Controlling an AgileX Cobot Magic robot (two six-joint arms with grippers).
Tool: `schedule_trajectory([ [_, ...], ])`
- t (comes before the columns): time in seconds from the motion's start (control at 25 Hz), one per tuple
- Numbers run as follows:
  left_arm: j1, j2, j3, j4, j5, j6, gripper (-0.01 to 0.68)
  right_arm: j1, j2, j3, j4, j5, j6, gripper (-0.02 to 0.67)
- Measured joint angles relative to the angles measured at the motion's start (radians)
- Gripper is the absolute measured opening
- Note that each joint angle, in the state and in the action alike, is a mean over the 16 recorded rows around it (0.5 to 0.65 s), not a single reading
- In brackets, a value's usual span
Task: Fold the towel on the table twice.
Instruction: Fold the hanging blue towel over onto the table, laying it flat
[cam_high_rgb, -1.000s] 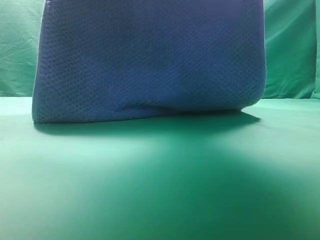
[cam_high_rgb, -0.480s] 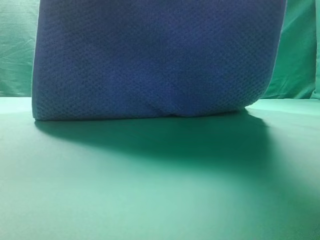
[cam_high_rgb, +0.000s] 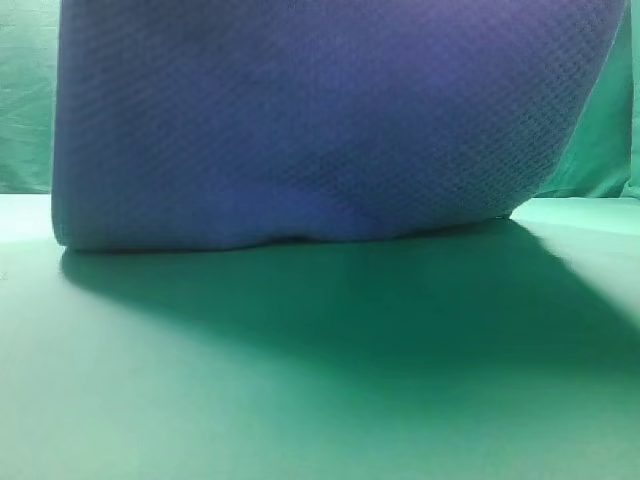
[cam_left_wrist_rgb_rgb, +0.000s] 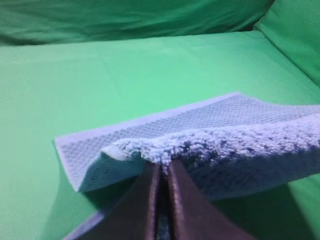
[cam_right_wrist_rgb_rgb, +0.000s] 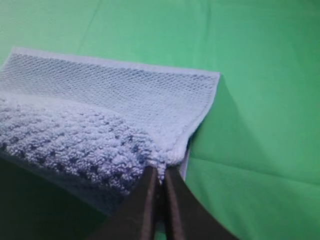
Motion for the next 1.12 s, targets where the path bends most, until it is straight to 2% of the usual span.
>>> schedule_trajectory([
  [0.28, 0.000, -0.122, 0.228, -0.085, -0.065, 0.055, 0.000, 0.025, -0.087, 0.152, 0.031, -0.029, 0.001, 0.000],
  [0.6, 0.000, -0.255, 0.389, -0.148, -0.023, 0.105, 0.000, 0.049, -0.200, 0.275, 0.043, -0.009, 0.001, 0.000],
  [0.84, 0.000, -0.320, 0.446, -0.095, 0.057, 0.085, 0.000, 0.052, -0.300, 0.334, 0.044, 0.048, 0.004, 0.000],
  [1.12, 0.000, -0.360, 0.471, 0.057, 0.164, -0.010, 0.000, 0.052, -0.408, 0.404, 0.044, 0.122, 0.018, 0.000],
])
